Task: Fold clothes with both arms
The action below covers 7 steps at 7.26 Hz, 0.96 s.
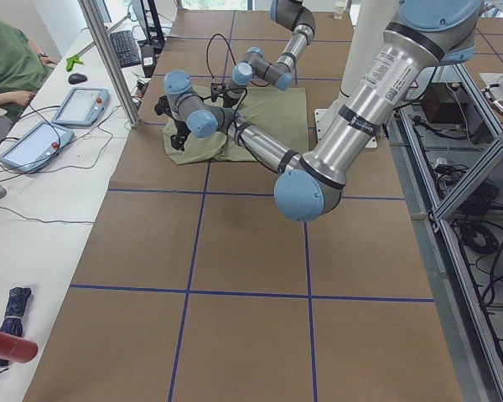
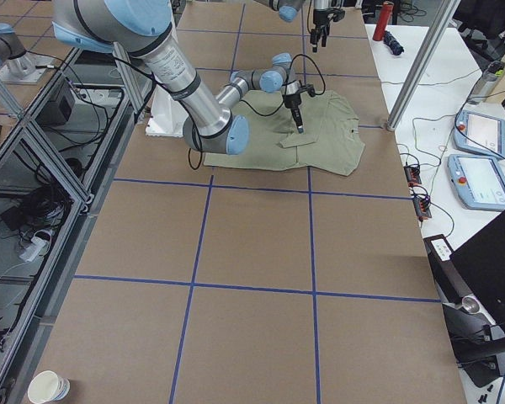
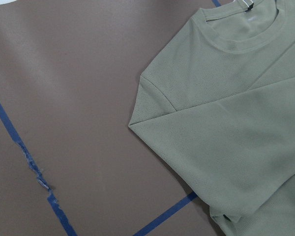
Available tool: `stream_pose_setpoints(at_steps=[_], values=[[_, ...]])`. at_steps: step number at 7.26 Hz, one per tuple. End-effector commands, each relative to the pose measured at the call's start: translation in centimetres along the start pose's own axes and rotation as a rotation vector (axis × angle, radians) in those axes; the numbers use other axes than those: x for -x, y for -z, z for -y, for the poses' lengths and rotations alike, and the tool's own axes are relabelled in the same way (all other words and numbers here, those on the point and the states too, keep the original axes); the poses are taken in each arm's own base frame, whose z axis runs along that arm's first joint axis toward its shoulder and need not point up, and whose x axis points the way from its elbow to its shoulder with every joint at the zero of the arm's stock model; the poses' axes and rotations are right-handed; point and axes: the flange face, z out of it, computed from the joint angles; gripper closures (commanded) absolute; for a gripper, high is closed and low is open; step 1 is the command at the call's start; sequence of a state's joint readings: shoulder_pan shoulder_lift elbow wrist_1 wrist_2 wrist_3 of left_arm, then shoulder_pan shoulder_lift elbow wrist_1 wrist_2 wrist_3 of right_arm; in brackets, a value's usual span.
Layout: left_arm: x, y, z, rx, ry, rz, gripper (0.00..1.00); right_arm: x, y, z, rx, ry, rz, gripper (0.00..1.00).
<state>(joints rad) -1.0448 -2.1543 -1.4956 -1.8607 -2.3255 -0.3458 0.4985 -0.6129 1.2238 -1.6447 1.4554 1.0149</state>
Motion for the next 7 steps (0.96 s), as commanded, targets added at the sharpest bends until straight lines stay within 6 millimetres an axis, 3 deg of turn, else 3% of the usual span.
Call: stream_pose_setpoints(at_steps=[1,6,7], values=[[0.0,0.0,0.0,0.000,0.001,0.000,0.00,-0.6,0.1,-0.3,0.008,0.002,-0.011,0.54],[0.0,0.0,0.0,0.000,0.000,0.000,0.00,0.3,-0.3,-1.4,0.013,0.009,-0.008,0.58],[0.0,0.0,0.0,0.000,-0.002,0.000,0.00,0.3,-0.2,-1.4,0.013,0.014,-0.006,0.64]])
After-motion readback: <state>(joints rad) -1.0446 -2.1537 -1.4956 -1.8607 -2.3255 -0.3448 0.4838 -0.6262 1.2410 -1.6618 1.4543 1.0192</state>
